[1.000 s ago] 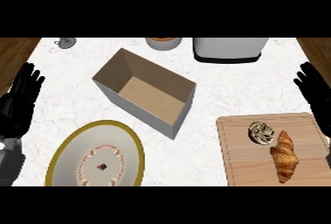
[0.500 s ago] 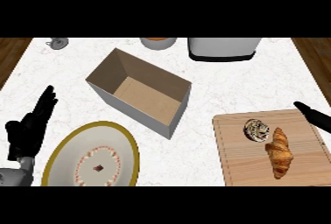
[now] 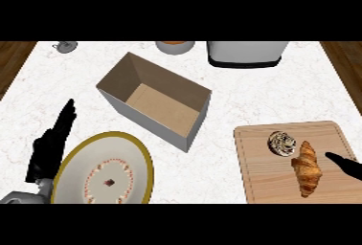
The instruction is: Pick the croissant from the cutting board and place it in the cardboard box
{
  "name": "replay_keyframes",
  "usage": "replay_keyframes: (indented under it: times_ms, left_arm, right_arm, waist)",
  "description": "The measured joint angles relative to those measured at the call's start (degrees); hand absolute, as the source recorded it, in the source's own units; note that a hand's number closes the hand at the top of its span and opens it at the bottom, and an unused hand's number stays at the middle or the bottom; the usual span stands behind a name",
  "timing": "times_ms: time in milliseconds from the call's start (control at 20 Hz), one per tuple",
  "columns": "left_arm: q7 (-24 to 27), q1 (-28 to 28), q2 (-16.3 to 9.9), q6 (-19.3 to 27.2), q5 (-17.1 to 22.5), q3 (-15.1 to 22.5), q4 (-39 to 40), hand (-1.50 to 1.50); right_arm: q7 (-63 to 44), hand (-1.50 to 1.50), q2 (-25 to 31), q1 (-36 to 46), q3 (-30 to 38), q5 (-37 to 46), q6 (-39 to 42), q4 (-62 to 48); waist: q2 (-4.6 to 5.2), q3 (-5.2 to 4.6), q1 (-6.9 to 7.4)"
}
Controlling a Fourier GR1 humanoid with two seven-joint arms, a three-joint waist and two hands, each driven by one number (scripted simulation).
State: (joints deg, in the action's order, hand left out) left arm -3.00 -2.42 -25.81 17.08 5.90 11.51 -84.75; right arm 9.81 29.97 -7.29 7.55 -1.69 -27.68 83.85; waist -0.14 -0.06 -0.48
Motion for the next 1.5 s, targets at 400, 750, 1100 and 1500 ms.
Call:
replay_keyframes:
  times_ms: [400, 750, 1100, 1500]
  left_arm:
    - [0.55, 1.01, 0.65, 0.40, -1.36, 0.62, -0.39, 0.00]
    - [-0.56, -0.02, 1.29, -0.13, -1.97, -0.09, -0.23, 0.00]
    - [-1.39, 1.76, 2.38, -1.81, -3.37, -1.44, -2.26, 0.00]
    - [-1.94, 2.89, 5.03, -3.40, -6.42, -3.26, -3.49, 0.00]
  right_arm:
    - [-19.26, -1.50, 15.50, -5.78, -7.40, 6.60, 14.00, 6.28]
    - [-37.11, -1.50, 19.26, -3.77, -13.74, 7.37, 24.74, 14.78]
    - [-49.35, -1.50, 13.57, 0.80, -17.60, 13.79, 27.36, 16.43]
    - [-52.53, -1.50, 7.59, 0.84, -16.63, 19.86, 30.71, 15.07]
  waist:
    - [0.13, -0.20, 0.50]
    - [0.15, -0.07, 0.70]
    - [0.13, 0.02, 0.70]
    - [0.10, 0.05, 0.50]
